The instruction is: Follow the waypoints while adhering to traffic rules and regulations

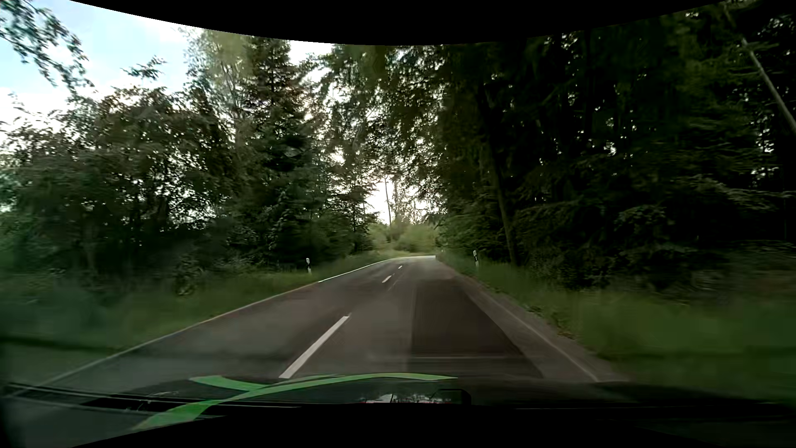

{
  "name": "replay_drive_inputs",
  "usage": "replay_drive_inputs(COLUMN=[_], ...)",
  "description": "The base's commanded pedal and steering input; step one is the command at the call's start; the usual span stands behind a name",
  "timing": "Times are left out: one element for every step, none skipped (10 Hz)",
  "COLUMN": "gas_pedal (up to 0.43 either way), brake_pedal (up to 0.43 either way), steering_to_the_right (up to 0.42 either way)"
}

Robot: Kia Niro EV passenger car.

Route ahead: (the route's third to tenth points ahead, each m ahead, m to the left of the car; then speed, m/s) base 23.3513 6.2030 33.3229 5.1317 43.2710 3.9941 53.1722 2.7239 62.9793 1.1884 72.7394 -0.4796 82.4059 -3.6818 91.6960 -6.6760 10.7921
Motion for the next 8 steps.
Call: replay_drive_inputs(gas_pedal=[0.000,0.000,0.000,0.000,0.008,0.008,0.020,0.028], brake_pedal=[0.000,0.000,0.000,0.000,0.000,0.000,0.000,0.000], steering_to_the_right=[-0.003,-0.003,-0.004,-0.004,-0.005,-0.005,-0.005,-0.005])
